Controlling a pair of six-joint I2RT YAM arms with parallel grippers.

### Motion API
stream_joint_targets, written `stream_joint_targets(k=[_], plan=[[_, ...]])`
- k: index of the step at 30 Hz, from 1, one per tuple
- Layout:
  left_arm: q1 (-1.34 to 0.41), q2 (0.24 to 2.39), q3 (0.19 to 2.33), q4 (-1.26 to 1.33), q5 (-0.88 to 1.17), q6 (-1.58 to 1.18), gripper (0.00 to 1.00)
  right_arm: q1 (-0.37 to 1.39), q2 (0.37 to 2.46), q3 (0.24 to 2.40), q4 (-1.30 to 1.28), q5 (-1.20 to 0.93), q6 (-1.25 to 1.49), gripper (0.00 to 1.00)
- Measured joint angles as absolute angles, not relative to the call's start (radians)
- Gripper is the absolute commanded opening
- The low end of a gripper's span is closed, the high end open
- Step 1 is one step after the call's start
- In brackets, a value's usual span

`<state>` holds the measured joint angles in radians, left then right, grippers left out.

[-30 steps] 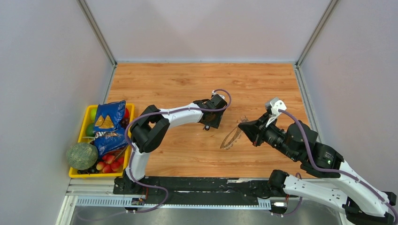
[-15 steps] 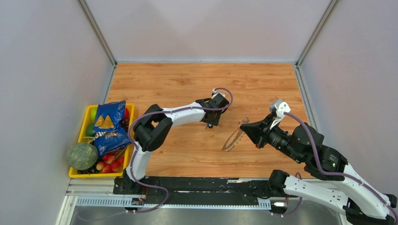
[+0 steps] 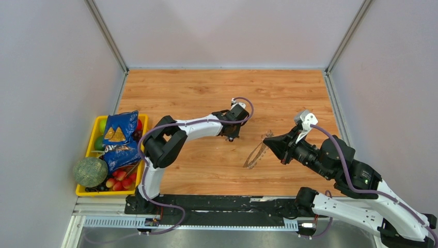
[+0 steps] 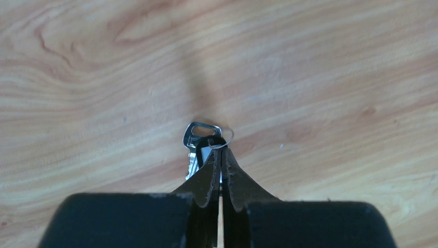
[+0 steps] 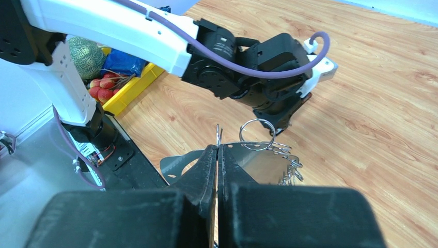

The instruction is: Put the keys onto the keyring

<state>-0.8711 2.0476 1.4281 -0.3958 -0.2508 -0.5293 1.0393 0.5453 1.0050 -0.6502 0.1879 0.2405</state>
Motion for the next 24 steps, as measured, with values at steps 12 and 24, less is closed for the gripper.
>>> stream_joint_targets(k=[12, 24], plan=[[-0.905, 1.811, 1.111, -0.366, -0.253, -0.521, 0.06, 1.039, 0.546, 0.995, -0.649, 0.173, 0.241, 0.00], [-0.907, 1.625, 1.063, -0.507, -0.336, -0.453, 0.35, 1.039, 0.553, 0.995, -0.647, 0.163, 0.242, 0.00]])
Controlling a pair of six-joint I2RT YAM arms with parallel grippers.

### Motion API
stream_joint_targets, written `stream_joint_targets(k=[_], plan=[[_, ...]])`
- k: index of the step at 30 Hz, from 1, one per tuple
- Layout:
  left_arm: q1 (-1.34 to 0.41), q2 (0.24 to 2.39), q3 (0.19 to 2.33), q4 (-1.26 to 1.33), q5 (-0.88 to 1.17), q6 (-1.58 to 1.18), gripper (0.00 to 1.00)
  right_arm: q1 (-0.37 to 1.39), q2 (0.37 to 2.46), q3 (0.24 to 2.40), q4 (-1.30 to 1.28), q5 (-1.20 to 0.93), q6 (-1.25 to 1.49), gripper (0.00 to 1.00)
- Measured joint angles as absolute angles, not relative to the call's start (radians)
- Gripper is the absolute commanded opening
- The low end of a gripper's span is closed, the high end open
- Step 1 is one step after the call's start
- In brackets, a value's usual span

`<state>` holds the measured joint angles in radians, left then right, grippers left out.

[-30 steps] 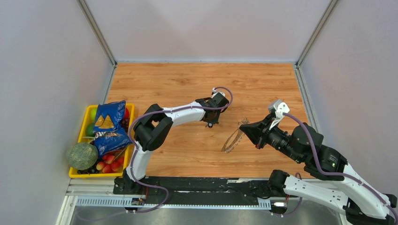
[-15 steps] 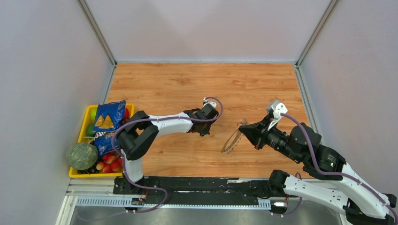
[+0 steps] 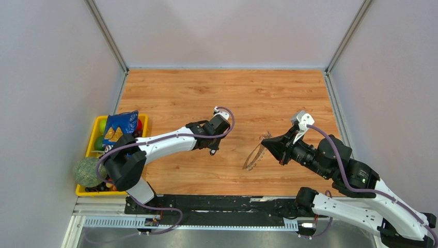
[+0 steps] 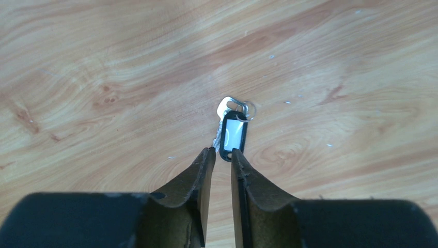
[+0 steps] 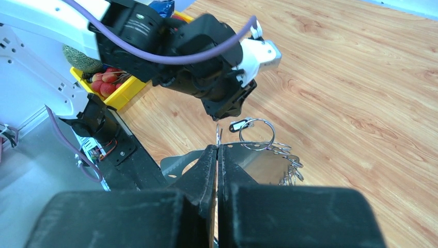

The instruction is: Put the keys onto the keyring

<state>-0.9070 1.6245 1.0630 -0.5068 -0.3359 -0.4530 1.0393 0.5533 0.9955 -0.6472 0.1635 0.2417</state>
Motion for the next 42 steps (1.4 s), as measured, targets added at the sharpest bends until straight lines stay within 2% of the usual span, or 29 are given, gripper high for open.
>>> stream_joint_targets(k=[9, 15, 29, 42], plan=[[-0.908, 1.557, 1.061, -0.481, -0.257, -0.352, 0.53, 1.039, 0.572, 0.995, -0.646, 0.155, 0.242, 0.00], [-0.908, 1.596, 1.052, -0.435, -0.227, -0.243, 0.57, 1.039, 0.575, 0.995, -0.645, 0.147, 0.243, 0.00], [-0.908, 1.776, 1.079, -0.379, -0.184, -0.056, 0.55, 1.039, 0.590, 0.995, -0.632, 0.147, 0.245, 0.00], [-0.907, 1.806, 1.103, -0.359, -0.194, -0.012, 0.46, 1.039, 0.590, 0.995, -0.632, 0.148, 0.245, 0.00]])
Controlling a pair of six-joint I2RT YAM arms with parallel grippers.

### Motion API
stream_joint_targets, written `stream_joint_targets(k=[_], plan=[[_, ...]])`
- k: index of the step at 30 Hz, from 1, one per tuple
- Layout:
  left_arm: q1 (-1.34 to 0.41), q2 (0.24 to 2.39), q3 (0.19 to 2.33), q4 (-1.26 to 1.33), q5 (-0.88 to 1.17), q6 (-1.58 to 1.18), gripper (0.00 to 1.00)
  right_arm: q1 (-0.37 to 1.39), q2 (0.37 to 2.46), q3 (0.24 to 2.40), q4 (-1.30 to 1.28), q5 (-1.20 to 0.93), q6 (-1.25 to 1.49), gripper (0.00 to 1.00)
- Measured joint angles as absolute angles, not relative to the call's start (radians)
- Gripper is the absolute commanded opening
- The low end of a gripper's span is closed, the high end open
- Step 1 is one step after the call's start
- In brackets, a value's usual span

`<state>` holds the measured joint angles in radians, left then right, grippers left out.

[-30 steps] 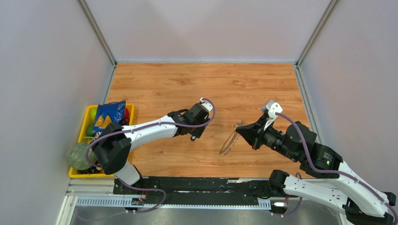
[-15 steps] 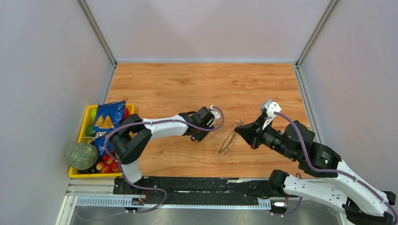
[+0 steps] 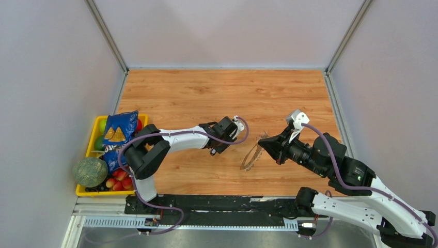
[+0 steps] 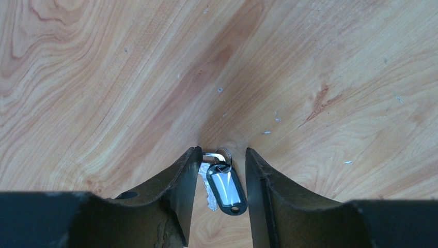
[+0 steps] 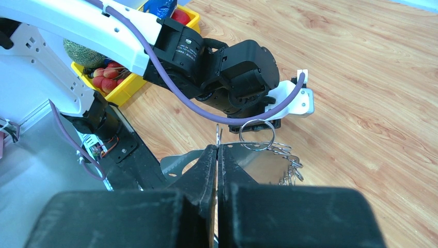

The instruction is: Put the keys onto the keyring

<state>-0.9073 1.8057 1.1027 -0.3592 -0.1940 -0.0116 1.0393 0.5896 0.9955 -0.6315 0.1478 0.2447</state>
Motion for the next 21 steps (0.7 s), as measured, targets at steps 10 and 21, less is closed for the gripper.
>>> stream_joint_targets(k=[10, 21], plan=[[-0.907, 1.811, 1.105, -0.364, -0.223, 0.002, 0.27, 1.039, 0.590, 0.995, -0.632, 0.148, 0.245, 0.00], [-0.907, 1.810, 1.105, -0.364, -0.253, 0.006, 0.00, 1.039, 0.596, 0.995, -0.631, 0.147, 0.245, 0.00]])
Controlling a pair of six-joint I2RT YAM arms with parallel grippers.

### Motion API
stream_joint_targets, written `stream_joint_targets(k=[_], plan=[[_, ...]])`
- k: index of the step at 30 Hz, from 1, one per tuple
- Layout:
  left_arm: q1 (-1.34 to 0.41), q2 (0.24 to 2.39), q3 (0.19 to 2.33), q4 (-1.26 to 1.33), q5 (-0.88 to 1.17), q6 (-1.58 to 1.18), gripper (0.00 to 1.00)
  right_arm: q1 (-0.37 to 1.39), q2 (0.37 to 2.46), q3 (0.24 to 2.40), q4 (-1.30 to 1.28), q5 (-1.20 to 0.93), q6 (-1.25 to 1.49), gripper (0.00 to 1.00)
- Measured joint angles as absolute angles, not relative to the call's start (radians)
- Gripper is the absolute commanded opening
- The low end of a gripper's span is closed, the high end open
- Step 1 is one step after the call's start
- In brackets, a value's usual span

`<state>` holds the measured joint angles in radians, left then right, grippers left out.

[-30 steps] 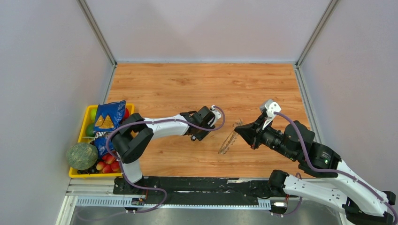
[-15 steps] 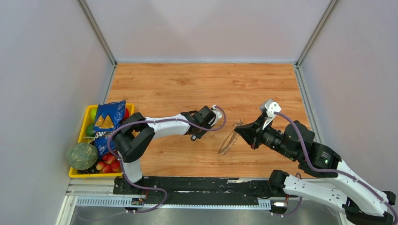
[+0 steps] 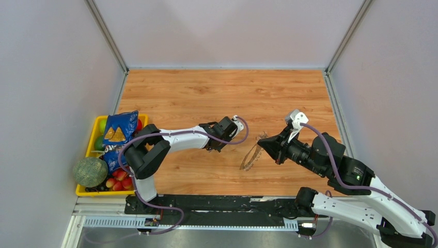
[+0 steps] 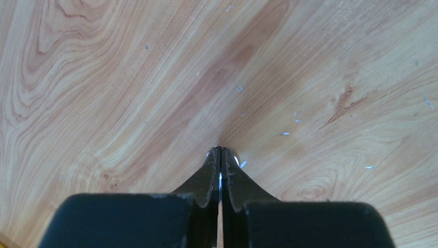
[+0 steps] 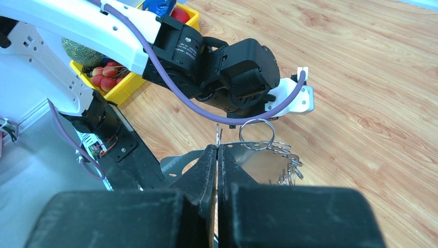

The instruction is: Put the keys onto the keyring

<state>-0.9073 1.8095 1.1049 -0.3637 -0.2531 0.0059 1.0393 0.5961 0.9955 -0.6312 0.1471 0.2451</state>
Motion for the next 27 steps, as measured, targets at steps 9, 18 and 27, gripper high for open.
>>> stream_joint_targets(k=[9, 18, 27], plan=[[-0.908, 1.660, 1.105, -0.403, -0.194, 0.006, 0.00, 1.039, 0.615, 0.995, -0.630, 0.136, 0.244, 0.00], [-0.921, 1.365, 1.105, -0.422, -0.068, 0.006, 0.00, 1.039, 0.678, 1.043, -0.632, 0.075, 0.205, 0.00], [-0.921, 1.138, 1.091, -0.427, 0.127, 0.018, 0.00, 1.039, 0.759, 1.138, -0.633, -0.091, 0.127, 0.00]])
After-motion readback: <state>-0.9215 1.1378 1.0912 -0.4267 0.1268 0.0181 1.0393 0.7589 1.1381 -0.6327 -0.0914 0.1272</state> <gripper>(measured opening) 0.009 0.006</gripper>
